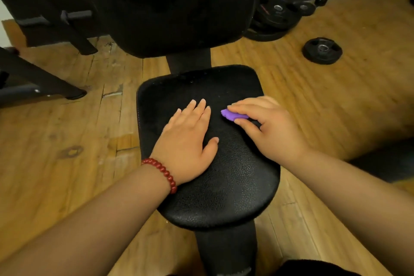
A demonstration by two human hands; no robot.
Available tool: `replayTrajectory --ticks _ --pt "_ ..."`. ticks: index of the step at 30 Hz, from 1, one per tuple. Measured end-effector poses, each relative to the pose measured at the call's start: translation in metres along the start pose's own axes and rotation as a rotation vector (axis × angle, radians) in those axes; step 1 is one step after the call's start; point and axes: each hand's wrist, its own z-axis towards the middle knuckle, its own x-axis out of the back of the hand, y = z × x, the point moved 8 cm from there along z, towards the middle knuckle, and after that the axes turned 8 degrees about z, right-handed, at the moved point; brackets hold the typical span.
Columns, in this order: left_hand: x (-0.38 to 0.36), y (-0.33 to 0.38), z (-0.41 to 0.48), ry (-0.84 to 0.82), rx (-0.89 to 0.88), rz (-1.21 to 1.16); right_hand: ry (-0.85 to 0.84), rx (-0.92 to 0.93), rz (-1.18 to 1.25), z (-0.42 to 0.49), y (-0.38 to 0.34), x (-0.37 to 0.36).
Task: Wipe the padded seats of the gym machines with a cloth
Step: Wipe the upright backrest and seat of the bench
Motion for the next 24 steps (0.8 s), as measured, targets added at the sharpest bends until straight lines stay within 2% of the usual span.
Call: replayTrajectory --ticks 4,7,11,17,24 --pt "0.003 0.024 -0.002 -0.059 0.002 -0.064 0.135 -0.195 0.077 -0.013 0.003 0.014" --pt "0.004 0.046 -0.004 -0.099 -0.007 -0.097 0.29 -0.52 0.21 -0.045 0.01 0.03" --pt "0.003 0.067 0.0 -0.117 0.018 -0.094 0.342 -0.875 0.411 -0.105 0.004 0.024" --pt "0.003 0.084 0.021 -0.09 -0.015 -0.109 0.332 -1.017 0.617 -0.124 -0.007 0.015" --pt "-0.003 0.084 0.023 -0.028 0.006 -0.008 0.305 -1.037 0.699 -0.111 0.004 0.012"
